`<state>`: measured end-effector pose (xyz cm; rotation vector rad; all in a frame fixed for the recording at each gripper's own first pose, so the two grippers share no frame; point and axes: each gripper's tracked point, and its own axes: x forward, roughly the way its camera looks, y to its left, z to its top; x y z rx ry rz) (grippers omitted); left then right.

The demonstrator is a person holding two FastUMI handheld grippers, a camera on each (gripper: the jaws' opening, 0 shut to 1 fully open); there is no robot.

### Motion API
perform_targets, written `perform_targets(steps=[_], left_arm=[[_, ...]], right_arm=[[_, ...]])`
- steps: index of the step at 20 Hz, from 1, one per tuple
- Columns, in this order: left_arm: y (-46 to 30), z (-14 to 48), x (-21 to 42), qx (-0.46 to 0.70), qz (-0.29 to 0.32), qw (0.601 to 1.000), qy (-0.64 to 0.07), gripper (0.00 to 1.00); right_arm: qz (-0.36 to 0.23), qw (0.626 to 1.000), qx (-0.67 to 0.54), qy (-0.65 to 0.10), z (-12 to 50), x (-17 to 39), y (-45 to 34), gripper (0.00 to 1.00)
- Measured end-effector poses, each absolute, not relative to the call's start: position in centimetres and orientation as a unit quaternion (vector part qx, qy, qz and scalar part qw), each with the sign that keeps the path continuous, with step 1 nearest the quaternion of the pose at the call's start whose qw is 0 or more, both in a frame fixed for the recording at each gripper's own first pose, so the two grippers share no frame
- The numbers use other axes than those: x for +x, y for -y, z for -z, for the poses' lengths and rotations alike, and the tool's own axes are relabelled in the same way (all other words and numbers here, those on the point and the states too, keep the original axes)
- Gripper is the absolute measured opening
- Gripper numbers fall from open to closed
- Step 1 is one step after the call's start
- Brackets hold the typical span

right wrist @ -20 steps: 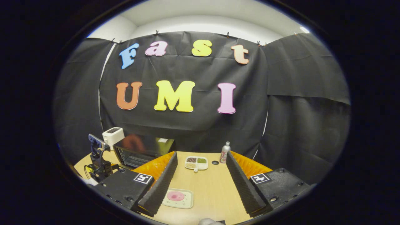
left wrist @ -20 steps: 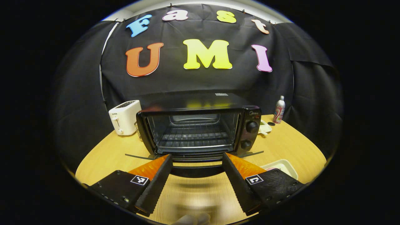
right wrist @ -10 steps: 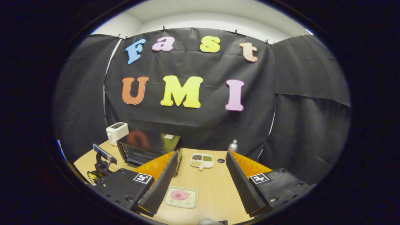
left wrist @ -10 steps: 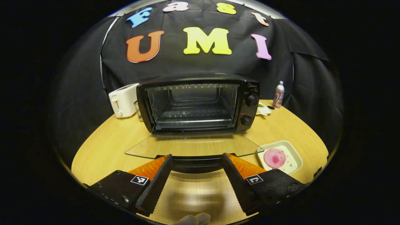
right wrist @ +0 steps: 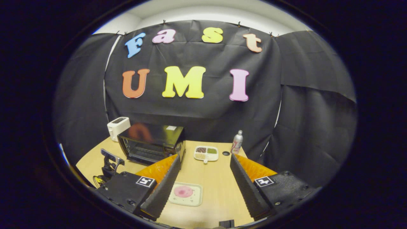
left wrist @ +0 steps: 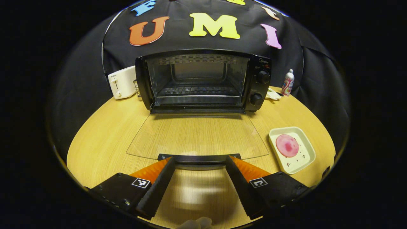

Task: Open the electric oven with the left hand, put the food in, and close the electric oven.

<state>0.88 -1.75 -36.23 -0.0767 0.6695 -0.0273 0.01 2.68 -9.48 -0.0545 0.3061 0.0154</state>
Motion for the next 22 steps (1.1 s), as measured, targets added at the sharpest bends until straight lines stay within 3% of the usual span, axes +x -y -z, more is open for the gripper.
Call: perform_targets(steps=[5,10,13,14,19,22], left_arm=[[0.3,34.2,0.9,-0.055,0.01,0.952,-0.302,0.97],[-1.5,29.2,0.2,-0.052,0.005,0.965,-0.256,0.96],[-2.1,25.1,-0.5,-0.048,0.004,0.974,-0.222,0.96],[-2.3,23.7,-0.8,-0.045,0.006,0.977,-0.211,0.96],[-3.5,16.6,-2.7,-0.056,-0.018,0.985,-0.161,0.96],[-4.0,13.1,-3.7,-0.052,-0.035,0.989,-0.133,0.96]], right_arm=[[-0.002,0.982,-0.046,-0.185,13.1,0.1,-2.3,0.96],[-0.008,0.963,-0.017,-0.268,21.0,1.6,-1.8,0.94],[-0.013,0.946,0.006,-0.325,26.1,2.6,-1.6,0.79],[-0.02,0.94,0.009,-0.341,27.5,2.8,-1.7,0.83],[-0.044,0.913,0.024,-0.405,33.8,4.7,-2.1,0.6],[-0.06,0.893,0.033,-0.444,37.3,6.2,-2.5,0.55]])
